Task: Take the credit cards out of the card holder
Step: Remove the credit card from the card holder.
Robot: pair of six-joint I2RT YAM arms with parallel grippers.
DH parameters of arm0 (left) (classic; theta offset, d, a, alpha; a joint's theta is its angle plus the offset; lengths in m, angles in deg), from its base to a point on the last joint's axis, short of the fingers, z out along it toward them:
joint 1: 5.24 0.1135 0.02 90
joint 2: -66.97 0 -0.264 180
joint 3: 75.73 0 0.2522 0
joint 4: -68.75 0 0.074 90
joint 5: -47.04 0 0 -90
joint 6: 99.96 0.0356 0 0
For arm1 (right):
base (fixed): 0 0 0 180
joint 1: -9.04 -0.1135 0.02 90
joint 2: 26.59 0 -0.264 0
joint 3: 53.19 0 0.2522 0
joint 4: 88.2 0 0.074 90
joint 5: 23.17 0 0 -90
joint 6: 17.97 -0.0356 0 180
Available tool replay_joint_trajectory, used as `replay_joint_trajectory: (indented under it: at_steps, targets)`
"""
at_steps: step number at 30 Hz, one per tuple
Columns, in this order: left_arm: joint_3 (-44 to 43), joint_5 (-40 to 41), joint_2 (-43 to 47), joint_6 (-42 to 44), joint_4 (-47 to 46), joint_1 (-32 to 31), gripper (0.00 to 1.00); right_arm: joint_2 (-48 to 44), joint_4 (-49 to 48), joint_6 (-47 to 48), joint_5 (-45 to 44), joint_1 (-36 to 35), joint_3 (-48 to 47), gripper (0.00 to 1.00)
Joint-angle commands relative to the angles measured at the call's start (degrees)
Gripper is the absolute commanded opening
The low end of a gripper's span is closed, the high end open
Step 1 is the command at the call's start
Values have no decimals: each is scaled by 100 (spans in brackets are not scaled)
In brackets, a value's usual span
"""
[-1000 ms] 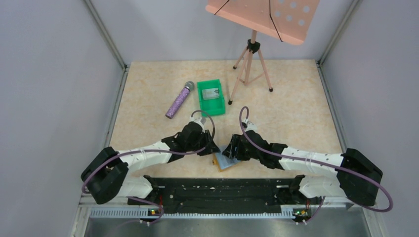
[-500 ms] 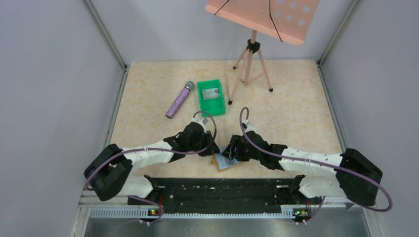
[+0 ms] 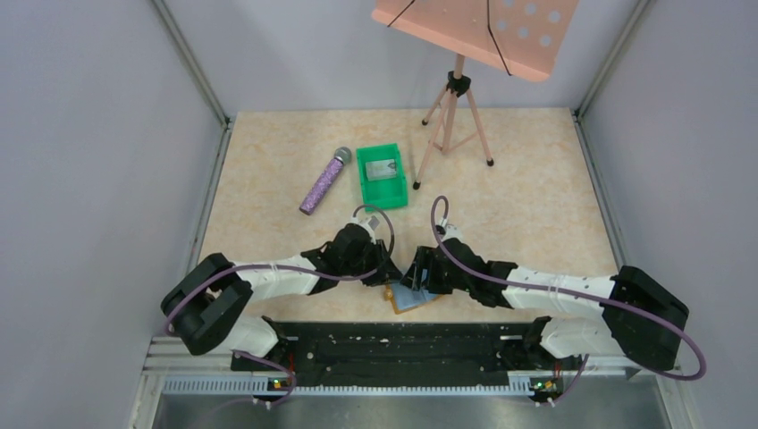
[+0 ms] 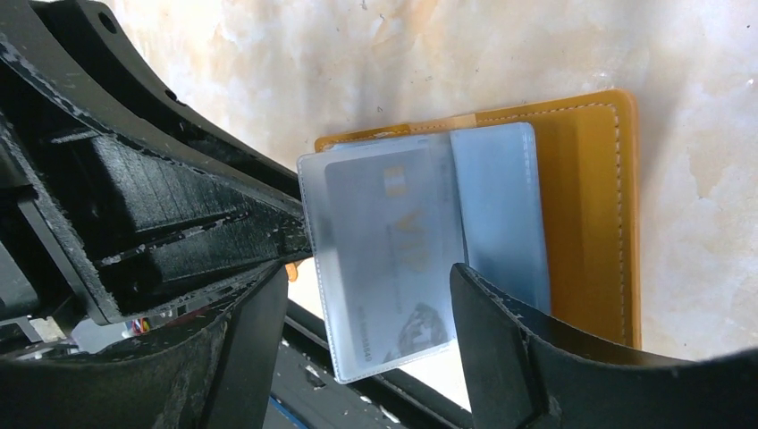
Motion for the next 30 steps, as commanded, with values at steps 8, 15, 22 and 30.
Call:
replay_joint_trajectory:
  at_steps: [8,15,22,30]
  targets:
    - [-23,-404,-169,-167,-729,-38,27,-495,769,319,-500,55,-415,59]
    - [-300,-505,-419,-98,-734,-132,27,-914,1225,481,-609,55,-528,51]
    - [-620,-647,-772,-71,-804,-231,28,-1665,1875,880,-788,57,-701,45]
    - [-1000,-629,-1204,13,-713,-260,28,-1956,1983,1060,-758,64,-587,32]
